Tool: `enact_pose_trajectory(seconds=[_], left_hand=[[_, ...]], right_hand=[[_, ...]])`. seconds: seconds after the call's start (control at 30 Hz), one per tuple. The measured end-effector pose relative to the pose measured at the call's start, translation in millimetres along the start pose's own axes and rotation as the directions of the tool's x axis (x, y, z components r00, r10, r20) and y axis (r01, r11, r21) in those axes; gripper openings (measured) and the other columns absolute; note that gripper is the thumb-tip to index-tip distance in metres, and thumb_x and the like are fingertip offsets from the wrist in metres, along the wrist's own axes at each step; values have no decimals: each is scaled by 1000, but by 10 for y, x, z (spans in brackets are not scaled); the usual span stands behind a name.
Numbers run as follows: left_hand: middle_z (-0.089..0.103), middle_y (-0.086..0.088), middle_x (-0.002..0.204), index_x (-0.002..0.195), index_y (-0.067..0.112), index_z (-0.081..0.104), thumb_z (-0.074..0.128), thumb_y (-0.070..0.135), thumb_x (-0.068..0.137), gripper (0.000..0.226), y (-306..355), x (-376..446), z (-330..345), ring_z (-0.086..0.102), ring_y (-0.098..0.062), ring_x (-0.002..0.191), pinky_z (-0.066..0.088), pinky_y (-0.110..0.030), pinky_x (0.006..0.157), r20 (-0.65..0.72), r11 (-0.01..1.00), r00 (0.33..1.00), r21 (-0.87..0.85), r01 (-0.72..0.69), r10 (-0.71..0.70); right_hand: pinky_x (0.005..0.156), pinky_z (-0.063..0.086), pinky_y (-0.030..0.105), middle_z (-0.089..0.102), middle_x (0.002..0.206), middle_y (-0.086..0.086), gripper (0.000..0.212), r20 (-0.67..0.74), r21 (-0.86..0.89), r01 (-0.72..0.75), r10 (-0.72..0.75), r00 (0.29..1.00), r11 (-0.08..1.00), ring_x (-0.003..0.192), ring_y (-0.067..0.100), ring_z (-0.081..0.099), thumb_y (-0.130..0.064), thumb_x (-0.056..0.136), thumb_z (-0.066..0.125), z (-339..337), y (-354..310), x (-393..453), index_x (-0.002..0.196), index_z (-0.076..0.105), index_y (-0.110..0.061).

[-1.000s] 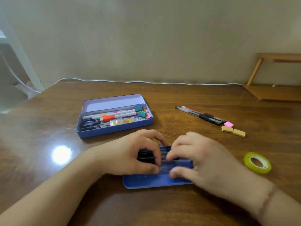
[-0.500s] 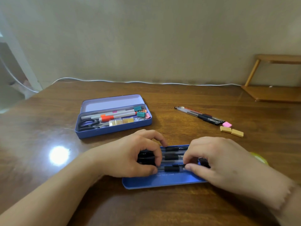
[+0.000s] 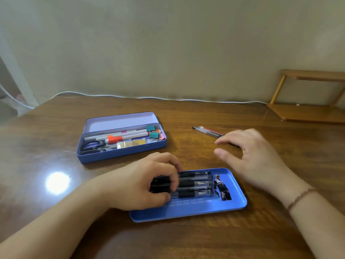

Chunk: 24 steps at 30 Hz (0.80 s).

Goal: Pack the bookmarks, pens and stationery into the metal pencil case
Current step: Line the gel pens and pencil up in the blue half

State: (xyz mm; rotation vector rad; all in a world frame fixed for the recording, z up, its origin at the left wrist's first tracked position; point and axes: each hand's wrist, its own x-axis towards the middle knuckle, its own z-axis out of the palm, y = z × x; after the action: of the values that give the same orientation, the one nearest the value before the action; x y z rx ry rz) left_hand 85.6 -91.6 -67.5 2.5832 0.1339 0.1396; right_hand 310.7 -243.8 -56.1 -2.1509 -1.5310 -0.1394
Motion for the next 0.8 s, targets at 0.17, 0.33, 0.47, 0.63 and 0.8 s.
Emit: enact_pose_trajectory(seconds=[0.17, 0.33, 0.47, 0.63, 0.8], left_hand=[[44, 25, 125, 90, 31, 61, 71, 24, 84, 13, 45, 28, 54, 46, -6, 120, 39, -15, 97, -40, 999, 999, 43, -28, 30], [44, 25, 126, 89, 37, 58, 68, 26, 85, 16, 72, 58, 127, 45, -7, 120, 42, -24, 99, -89, 994, 994, 88, -58, 66], [45, 26, 128, 90, 38, 60, 70, 32, 85, 13, 48, 54, 132, 41, -7, 123, 41, -23, 100, -108, 994, 991, 83, -67, 76], [61, 16, 109, 101, 30, 64, 64, 43, 87, 20, 77, 82, 109, 57, -8, 106, 43, -24, 88, -465, 977, 885, -196, -87, -15], [75, -1, 98, 115, 20, 67, 65, 45, 88, 37, 175, 68, -1, 64, -14, 77, 50, -25, 73, -434, 768, 899, -597, -233, -65]], right_hand=[[115, 19, 50, 42, 148, -13, 48, 180, -324, -242, 310, 934, 915, 142, 19, 23, -53, 92, 48, 60, 229, 126, 137, 47, -35], [101, 31, 42, 66, 109, -5, 28, -30, -274, -278, 280, 959, 921, 117, 19, 45, -39, 88, 63, 81, 197, 118, 115, 64, -36], [82, 48, 31, 68, 88, -3, 20, -271, 18, -214, 211, 939, 977, 93, 20, 60, -24, 84, 70, 80, 271, 124, 101, 67, -34], [82, 55, 27, 70, 89, -2, 33, -506, 790, 288, 312, 804, 541, 87, 17, 65, -24, 77, 77, -280, -5, 64, 107, 64, -25], [78, 53, 26, 75, 80, 0, 36, -306, 897, 310, -62, 950, 317, 81, 17, 69, -24, 69, 74, -210, -606, -201, 104, 65, -22]])
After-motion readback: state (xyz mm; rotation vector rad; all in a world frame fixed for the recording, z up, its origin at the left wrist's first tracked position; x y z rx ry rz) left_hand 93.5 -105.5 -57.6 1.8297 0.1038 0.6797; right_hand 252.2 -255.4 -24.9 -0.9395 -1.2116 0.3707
